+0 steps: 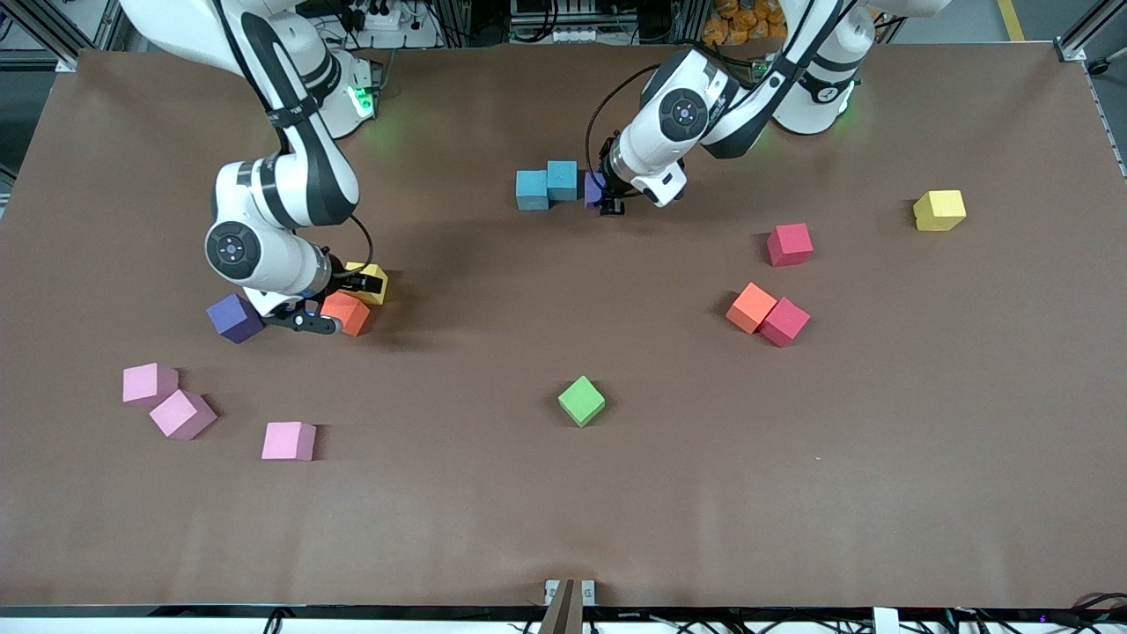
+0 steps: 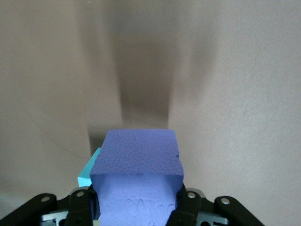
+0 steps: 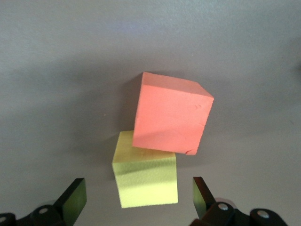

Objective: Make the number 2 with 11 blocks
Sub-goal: 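Grasp the yellow cube with the right gripper and lift it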

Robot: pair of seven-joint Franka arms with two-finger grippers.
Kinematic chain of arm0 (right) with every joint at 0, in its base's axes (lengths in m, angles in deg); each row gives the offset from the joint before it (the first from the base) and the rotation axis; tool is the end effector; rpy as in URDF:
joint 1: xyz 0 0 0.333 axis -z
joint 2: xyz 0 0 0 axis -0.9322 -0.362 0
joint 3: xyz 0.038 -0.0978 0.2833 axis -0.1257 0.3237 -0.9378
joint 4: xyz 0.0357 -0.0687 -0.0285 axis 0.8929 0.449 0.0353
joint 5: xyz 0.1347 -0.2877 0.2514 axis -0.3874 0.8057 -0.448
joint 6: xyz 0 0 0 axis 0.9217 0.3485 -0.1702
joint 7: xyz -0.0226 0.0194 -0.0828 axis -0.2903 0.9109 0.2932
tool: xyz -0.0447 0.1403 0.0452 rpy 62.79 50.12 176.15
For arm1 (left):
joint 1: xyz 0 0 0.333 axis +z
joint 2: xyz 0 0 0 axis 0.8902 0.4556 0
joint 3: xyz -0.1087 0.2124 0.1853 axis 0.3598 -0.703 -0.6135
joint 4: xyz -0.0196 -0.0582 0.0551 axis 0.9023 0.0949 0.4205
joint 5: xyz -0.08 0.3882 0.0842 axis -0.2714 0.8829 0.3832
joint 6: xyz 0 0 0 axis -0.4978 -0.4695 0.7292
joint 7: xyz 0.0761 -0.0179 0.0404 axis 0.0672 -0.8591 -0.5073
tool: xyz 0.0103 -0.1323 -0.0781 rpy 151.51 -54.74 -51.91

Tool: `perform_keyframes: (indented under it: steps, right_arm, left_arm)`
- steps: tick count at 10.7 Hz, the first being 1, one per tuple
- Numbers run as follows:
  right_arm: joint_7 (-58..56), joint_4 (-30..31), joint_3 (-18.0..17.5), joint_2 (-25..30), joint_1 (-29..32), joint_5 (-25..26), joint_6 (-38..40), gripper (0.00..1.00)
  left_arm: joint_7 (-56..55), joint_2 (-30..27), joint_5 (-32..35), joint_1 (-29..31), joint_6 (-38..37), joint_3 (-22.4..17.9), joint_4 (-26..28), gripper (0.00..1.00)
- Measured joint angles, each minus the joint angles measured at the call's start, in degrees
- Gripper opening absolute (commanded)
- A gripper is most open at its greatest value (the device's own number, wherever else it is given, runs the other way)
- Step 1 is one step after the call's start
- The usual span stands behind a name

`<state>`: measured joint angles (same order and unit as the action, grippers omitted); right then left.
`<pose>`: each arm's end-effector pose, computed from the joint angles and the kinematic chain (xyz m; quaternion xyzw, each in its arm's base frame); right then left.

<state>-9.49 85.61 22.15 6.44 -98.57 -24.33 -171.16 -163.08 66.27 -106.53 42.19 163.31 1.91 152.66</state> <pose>0.4885 0.1242 0.1742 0.9861 -0.0975 -0.1348 0.0002 0.2897 -0.4367 0.1768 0.6716 0.7159 -0.1905 0.0122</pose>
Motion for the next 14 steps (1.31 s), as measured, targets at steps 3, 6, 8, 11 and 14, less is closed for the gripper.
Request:
perform_keyframes:
  steps: [3, 6, 8, 11, 14]
  right_arm:
    - [-0.01, 3.34, -0.05, 0.0, -0.05, -1.3, -4.29, 1.0]
    - [-0.02, 5.52, -0.19, -0.41, -1.28, -3.48, -8.27, 1.0]
    - [-0.01, 6.17, -0.8, -1.46, -1.73, -3.55, -10.08, 1.0]
    - [-0.12, 6.17, -1.36, -2.56, -1.76, -3.55, -10.72, 0.53]
    - [-0.95, 6.06, -1.42, -2.7, -2.02, -3.55, -10.8, 0.27]
  left_arm:
    - [-1.56, 0.16, -0.29, 0.0, 3.5, 2.0, 1.25, 0.24]
    - [-2.14, 0.18, -0.36, 0.0, 7.03, 3.83, 3.67, 0.24]
    - [-2.14, 0.18, -0.36, 0.01, 7.49, 4.33, 4.44, 0.24]
    - [-2.14, 0.2, -0.36, 0.01, 8.62, 4.97, 4.99, 0.24]
    - [-2.14, 1.19, -0.36, -0.15, 10.6, 5.6, 5.75, 0.24]
